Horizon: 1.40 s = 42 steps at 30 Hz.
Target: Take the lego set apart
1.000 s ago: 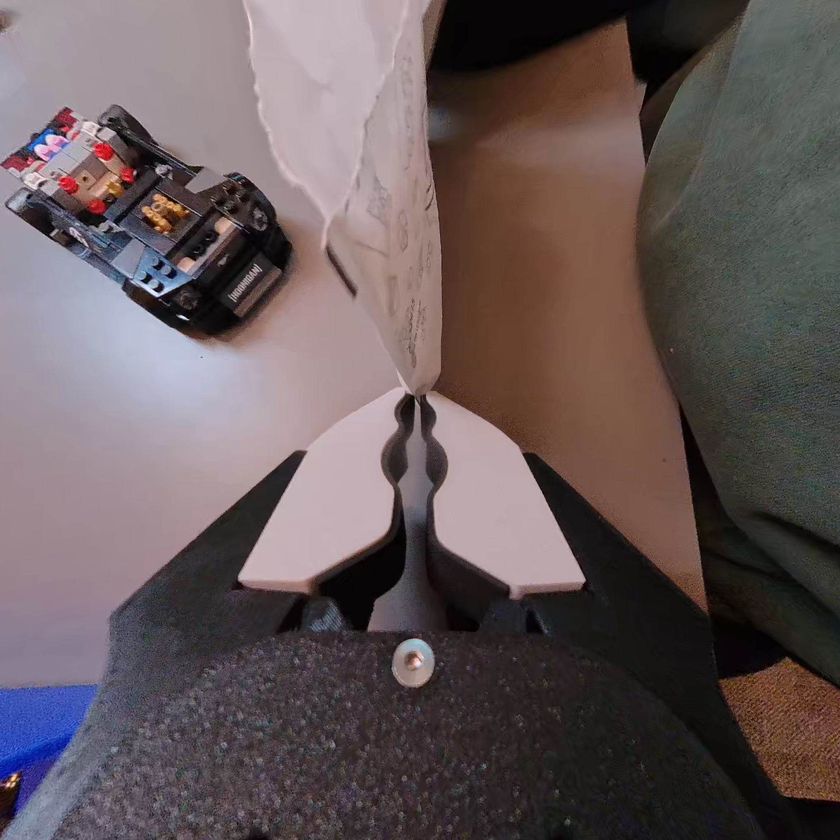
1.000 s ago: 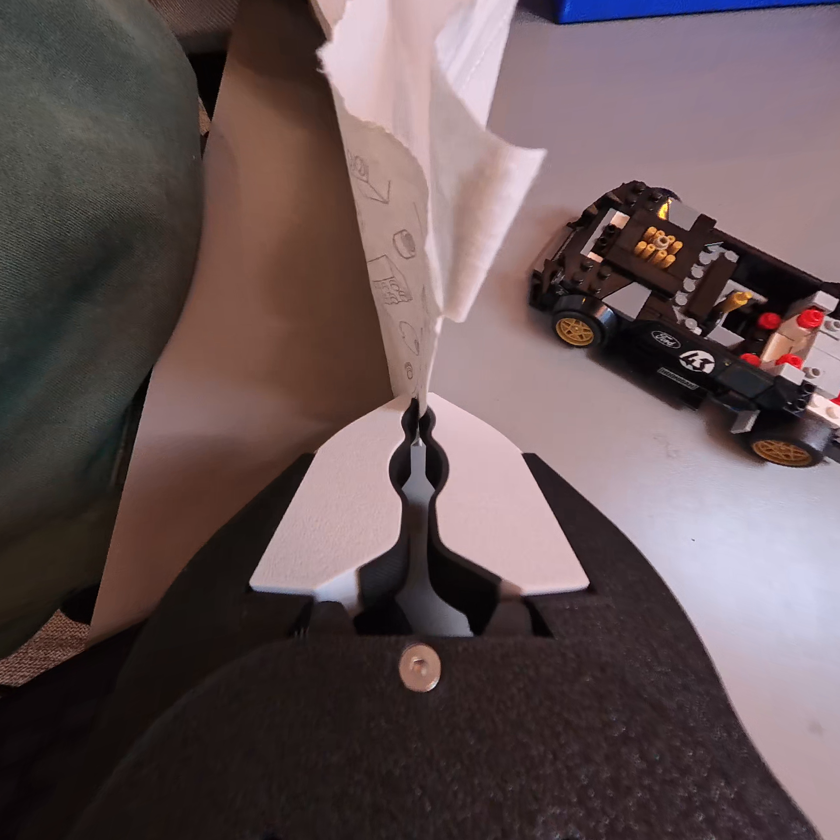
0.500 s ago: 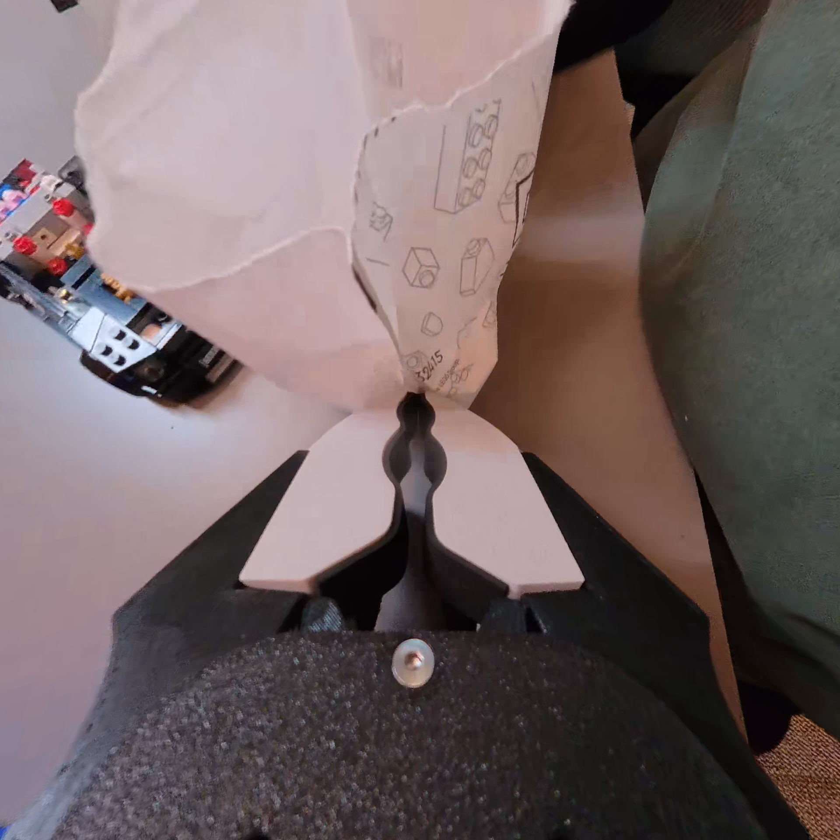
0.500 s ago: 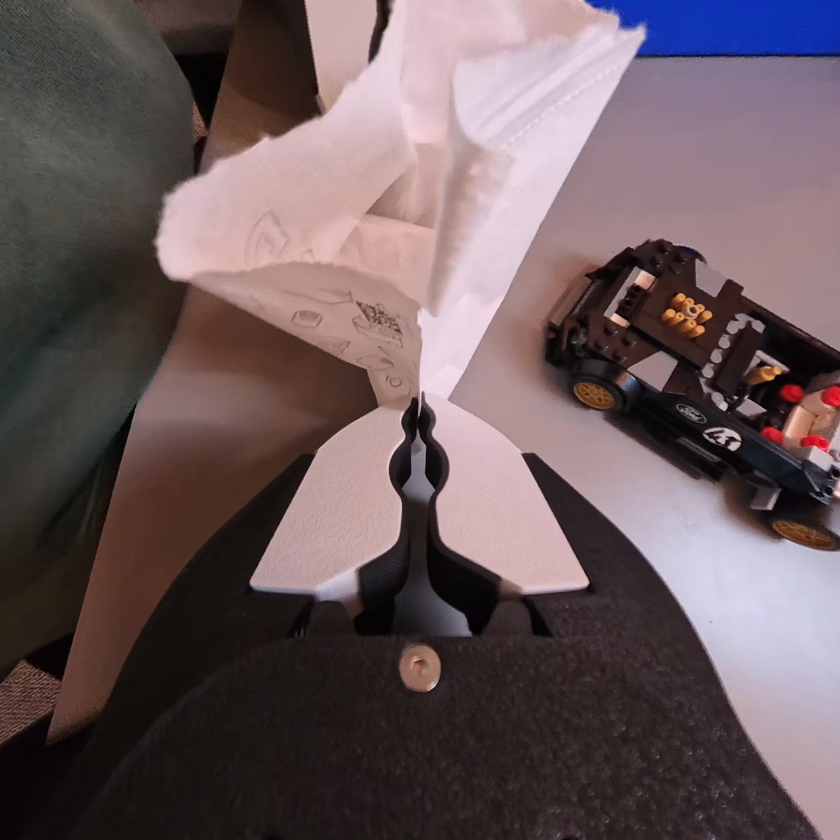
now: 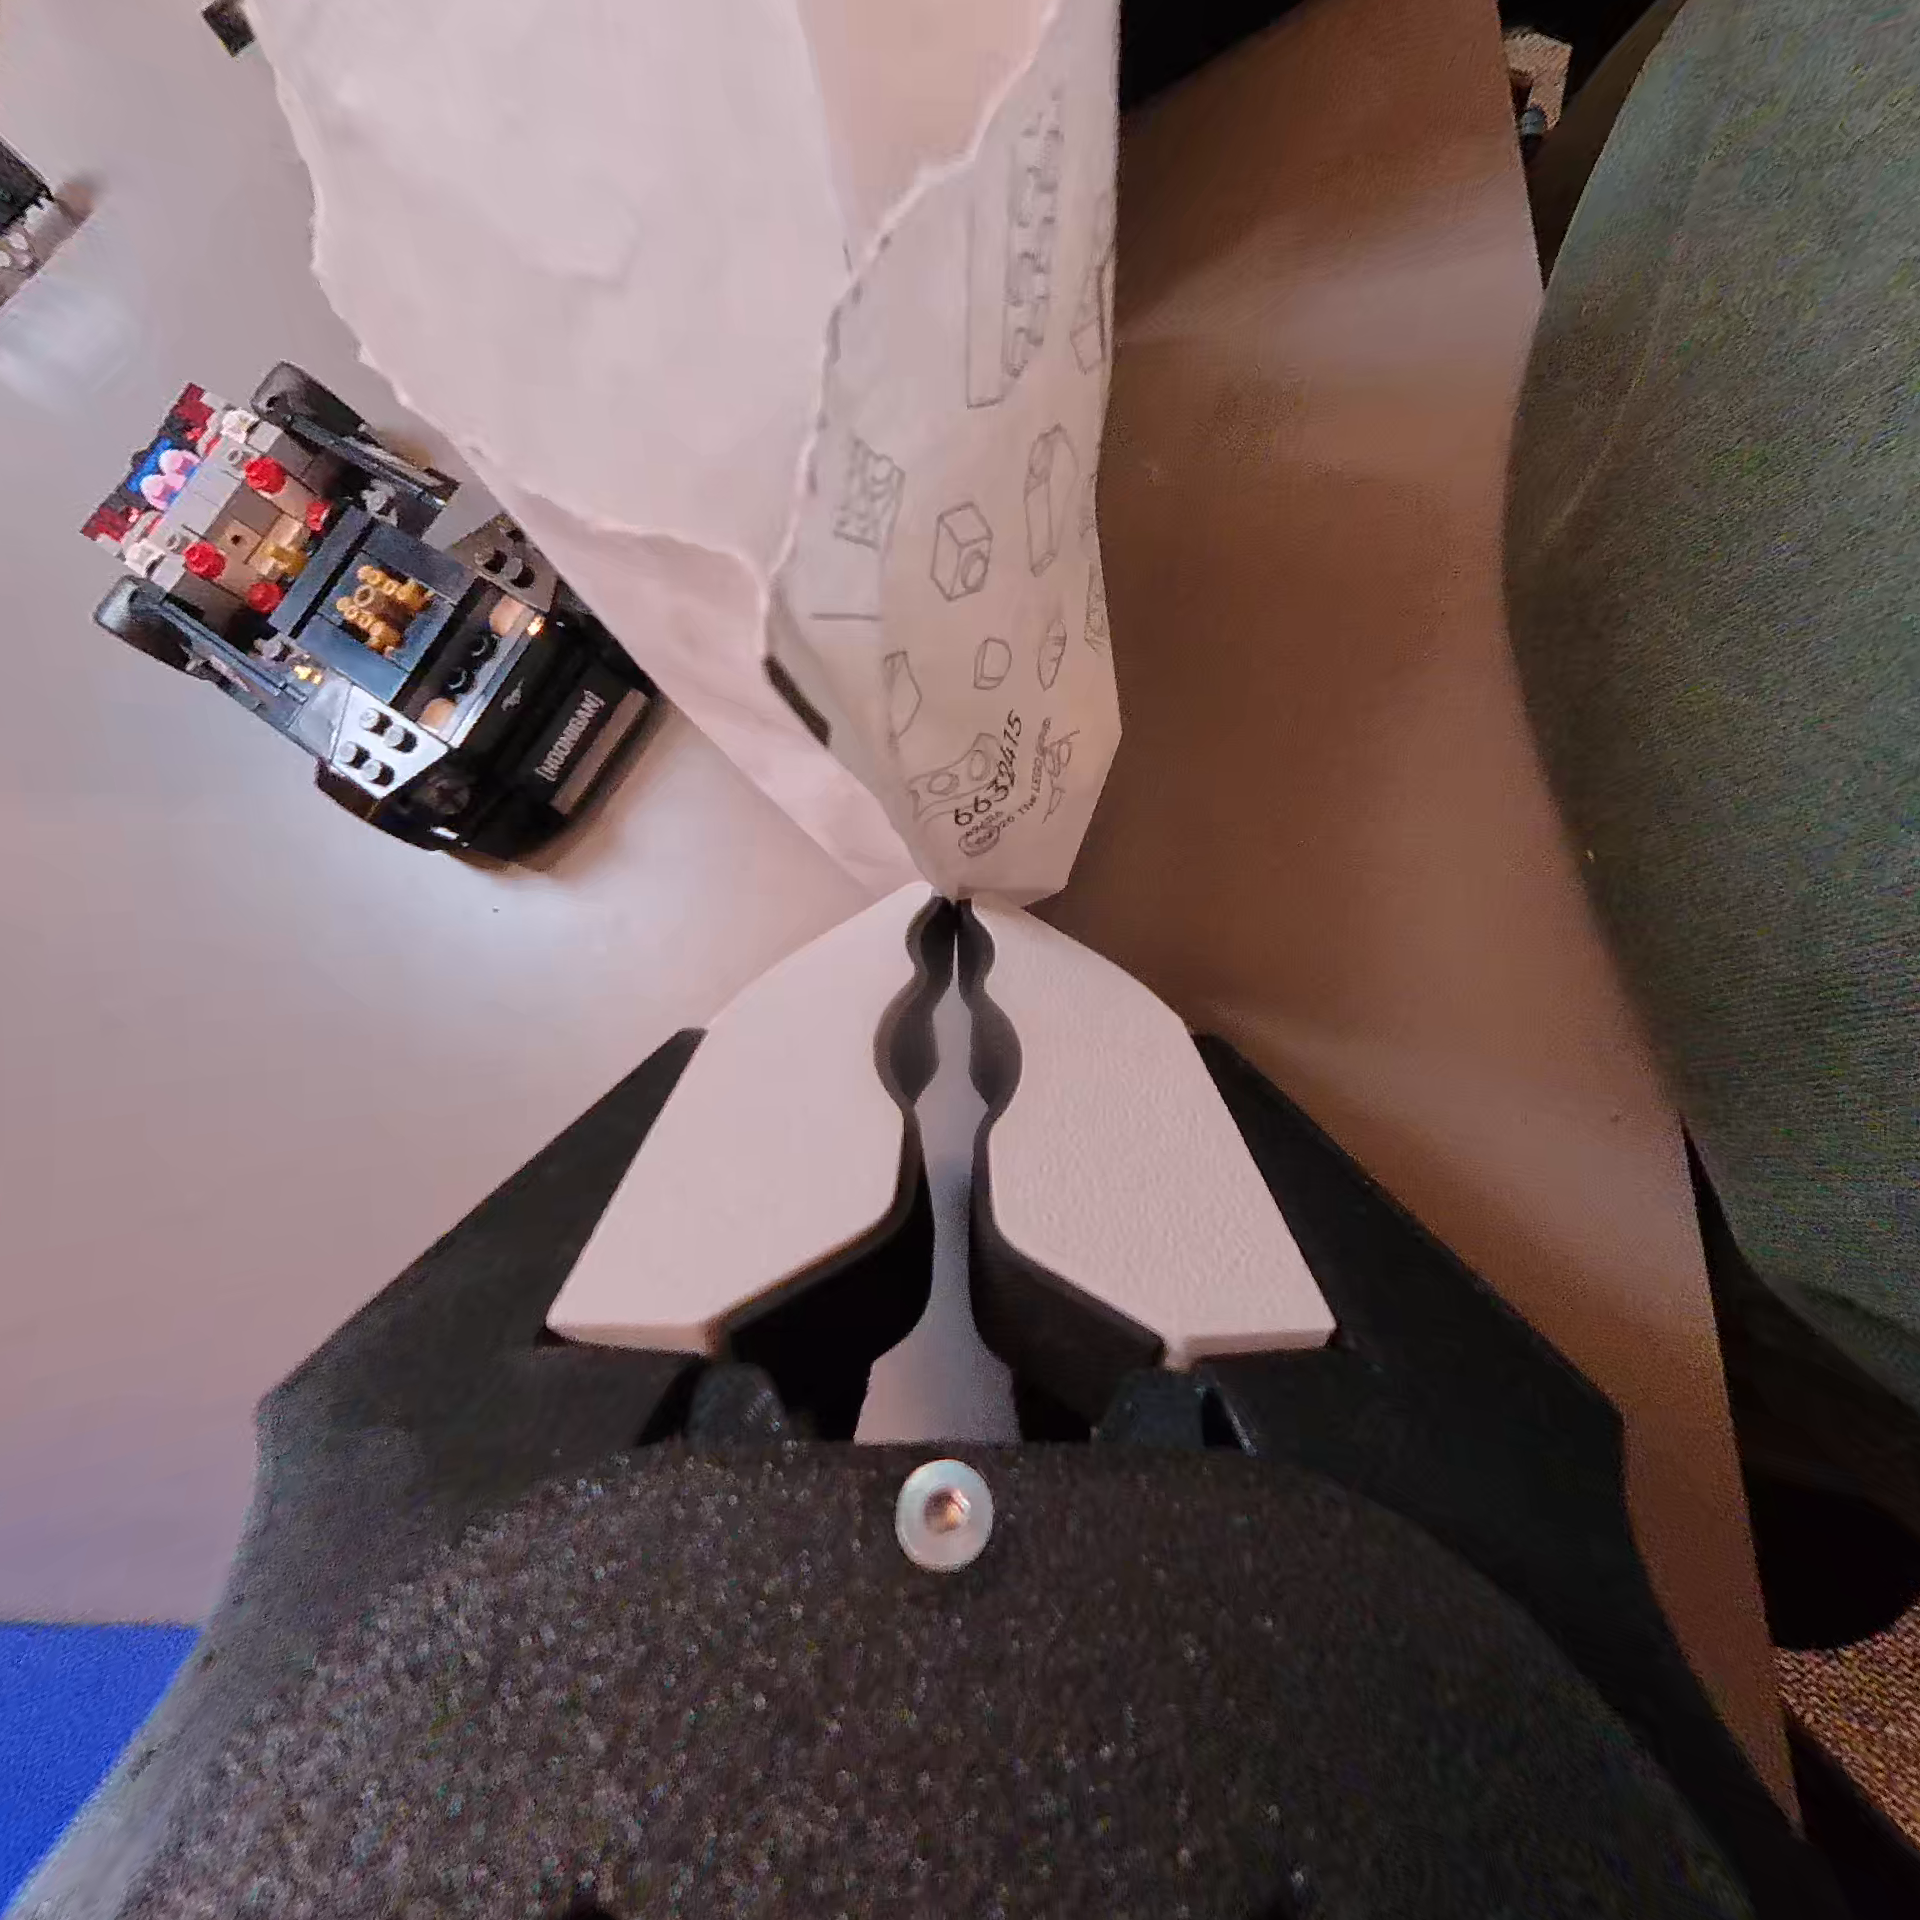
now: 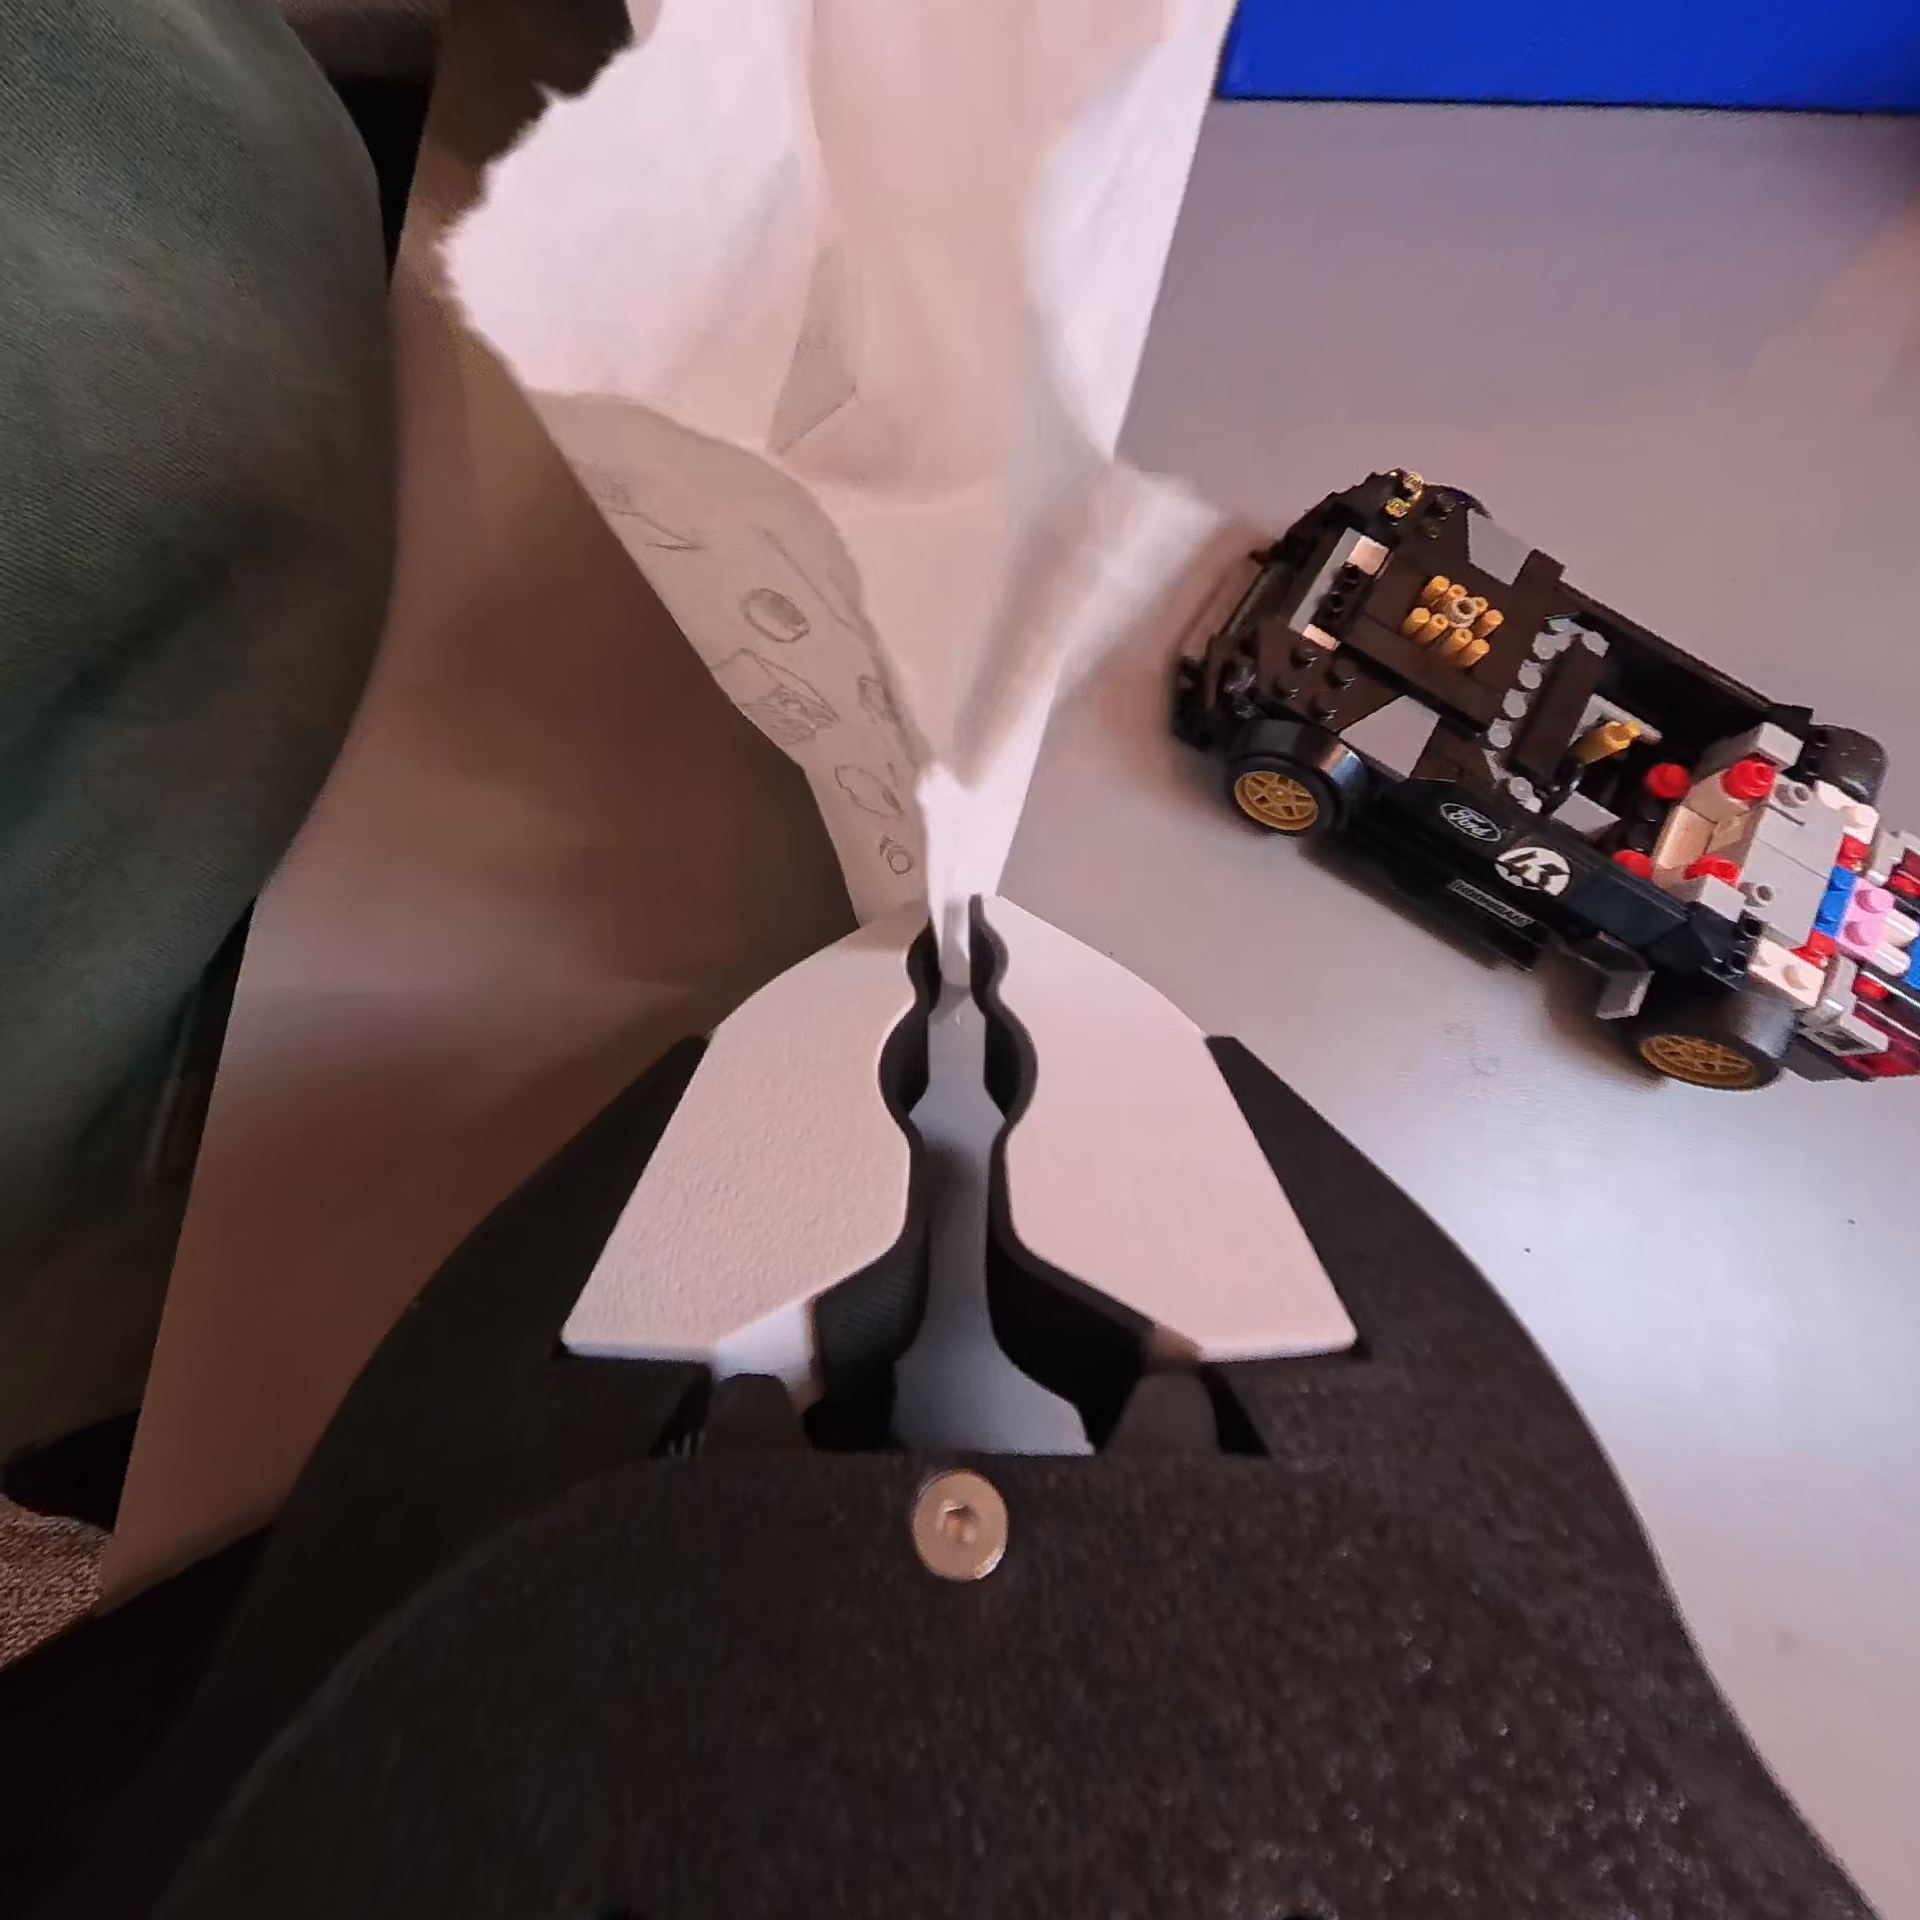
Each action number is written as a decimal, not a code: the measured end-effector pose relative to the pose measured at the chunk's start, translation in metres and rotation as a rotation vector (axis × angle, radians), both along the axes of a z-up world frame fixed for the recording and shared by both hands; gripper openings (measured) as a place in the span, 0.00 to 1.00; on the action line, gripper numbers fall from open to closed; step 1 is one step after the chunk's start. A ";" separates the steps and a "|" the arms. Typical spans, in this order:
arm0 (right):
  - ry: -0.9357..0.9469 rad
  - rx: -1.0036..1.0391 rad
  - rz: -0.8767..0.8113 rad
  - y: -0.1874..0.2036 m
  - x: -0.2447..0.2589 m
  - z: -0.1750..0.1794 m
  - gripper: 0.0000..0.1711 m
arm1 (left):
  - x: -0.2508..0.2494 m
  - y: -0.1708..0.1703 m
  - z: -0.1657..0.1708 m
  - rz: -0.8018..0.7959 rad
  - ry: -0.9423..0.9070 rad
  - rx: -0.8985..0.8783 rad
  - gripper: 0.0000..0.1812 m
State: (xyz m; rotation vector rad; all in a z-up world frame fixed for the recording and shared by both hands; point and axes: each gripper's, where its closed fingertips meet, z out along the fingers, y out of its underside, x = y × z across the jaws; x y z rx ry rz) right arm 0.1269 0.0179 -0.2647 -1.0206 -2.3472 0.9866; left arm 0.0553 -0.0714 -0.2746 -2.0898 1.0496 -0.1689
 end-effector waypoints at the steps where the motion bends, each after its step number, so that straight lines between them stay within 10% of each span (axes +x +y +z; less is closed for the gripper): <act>1: -0.005 -0.004 0.001 0.001 0.001 0.001 0.04 | -0.002 0.000 0.000 0.003 0.012 0.003 0.00; 16: -0.012 0.032 -0.012 0.002 -0.006 -0.002 0.00 | -0.018 0.008 0.000 0.054 0.032 0.032 0.00; 20: -0.008 -0.103 -0.019 -0.005 -0.008 0.007 0.15 | -0.021 0.005 0.000 0.060 0.013 0.025 0.00; 26: 0.031 -0.100 -0.009 -0.009 -0.017 0.011 0.00 | -0.027 0.004 0.013 0.107 -0.068 0.008 0.01; 30: 0.051 -0.113 -0.044 0.001 -0.016 0.018 0.00 | -0.075 0.000 0.074 0.319 -0.202 0.114 0.08; 35: 0.043 -0.142 -0.059 0.002 -0.019 0.016 0.00 | -0.234 -0.027 0.131 0.944 -0.180 0.162 0.16; 42: 0.019 -0.119 -0.059 0.001 -0.016 0.008 0.00 | -0.382 -0.069 0.105 1.277 -0.141 -0.247 0.25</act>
